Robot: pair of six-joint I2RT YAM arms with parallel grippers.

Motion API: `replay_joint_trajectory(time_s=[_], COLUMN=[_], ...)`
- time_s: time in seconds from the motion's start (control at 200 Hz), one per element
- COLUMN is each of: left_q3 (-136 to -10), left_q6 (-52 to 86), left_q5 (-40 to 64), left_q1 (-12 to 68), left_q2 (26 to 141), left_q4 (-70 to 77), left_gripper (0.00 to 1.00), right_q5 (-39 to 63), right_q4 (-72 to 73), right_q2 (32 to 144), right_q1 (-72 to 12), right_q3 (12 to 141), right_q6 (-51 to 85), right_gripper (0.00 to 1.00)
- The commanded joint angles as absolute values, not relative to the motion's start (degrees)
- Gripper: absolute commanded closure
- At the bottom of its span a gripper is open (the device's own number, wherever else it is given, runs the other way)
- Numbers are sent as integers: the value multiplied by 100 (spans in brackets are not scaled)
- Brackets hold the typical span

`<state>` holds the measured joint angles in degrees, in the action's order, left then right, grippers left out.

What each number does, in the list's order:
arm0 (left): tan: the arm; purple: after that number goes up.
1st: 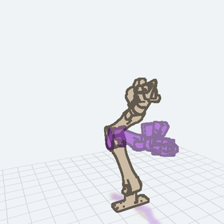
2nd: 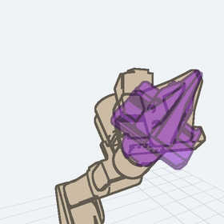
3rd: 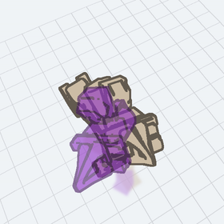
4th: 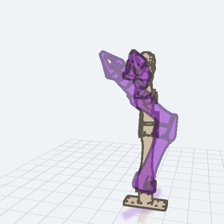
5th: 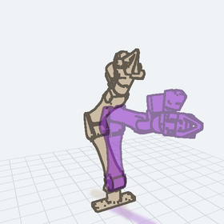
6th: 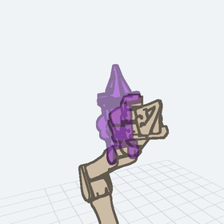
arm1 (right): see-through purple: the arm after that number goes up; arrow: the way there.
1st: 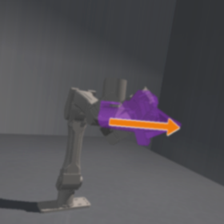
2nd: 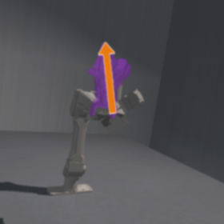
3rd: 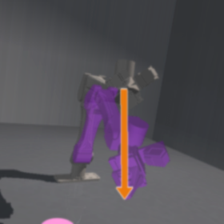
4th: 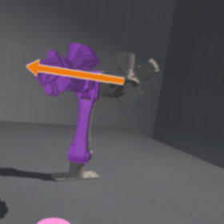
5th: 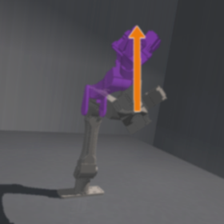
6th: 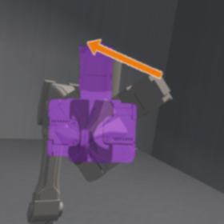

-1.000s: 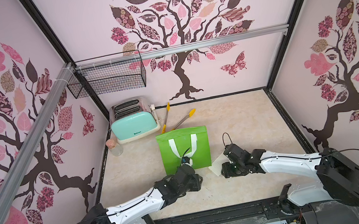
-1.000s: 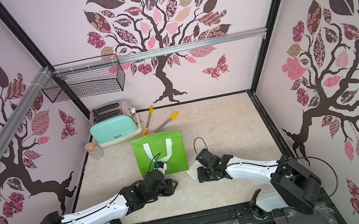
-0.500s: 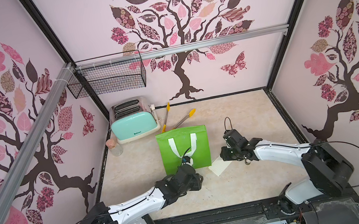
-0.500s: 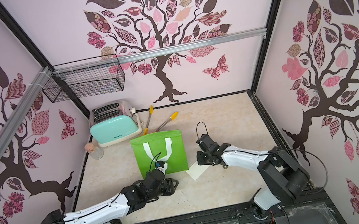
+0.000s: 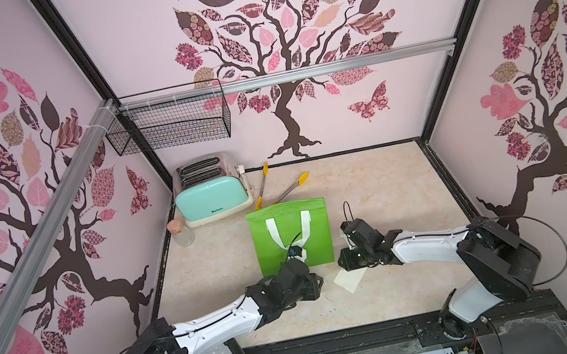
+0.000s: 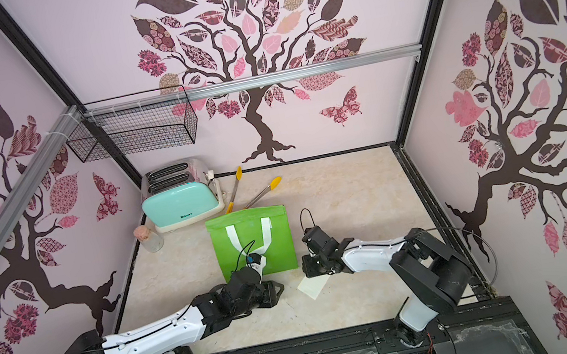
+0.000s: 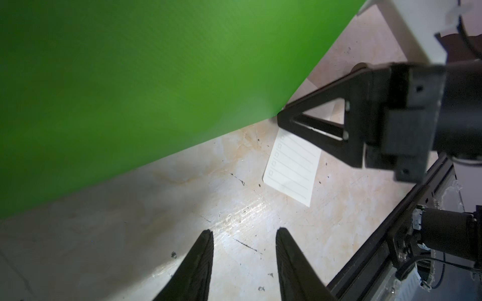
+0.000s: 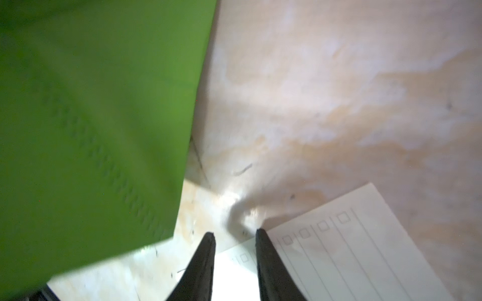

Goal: Staple the receipts to the bags
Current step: Move the receipt to the center of the board.

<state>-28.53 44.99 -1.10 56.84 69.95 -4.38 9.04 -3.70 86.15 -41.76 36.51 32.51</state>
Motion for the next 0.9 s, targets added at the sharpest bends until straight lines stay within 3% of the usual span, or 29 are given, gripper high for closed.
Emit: replay_joint_trajectory(time_s=[0.0, 0.23, 0.27, 0.65, 0.896], left_q3=[-2971, -3332, -3432, -4502, -4614], left_q6=[4465, 4293, 4242, 3855, 3899], left_q5=[87, 34, 0, -149, -45], left_q1=[5771, 6202, 6290, 6684, 6730], left_q2=[7197, 7763, 7885, 9118, 9799], left_q4=[-70, 148, 158, 250, 210], left_gripper=[57, 68, 74, 76, 78], right_q5=[865, 537, 567, 609, 947], right_q4=[-1355, -2094, -2149, -2512, -1766], right_q2=[8242, 7015, 6790, 4224, 4520], right_q1=[-4236, -4148, -4070, -3448, -3410], right_q3=[3284, 3457, 3319, 1759, 1328], right_q6=[3327, 3646, 3839, 5401, 5651], right_gripper=[68, 50, 47, 50, 50])
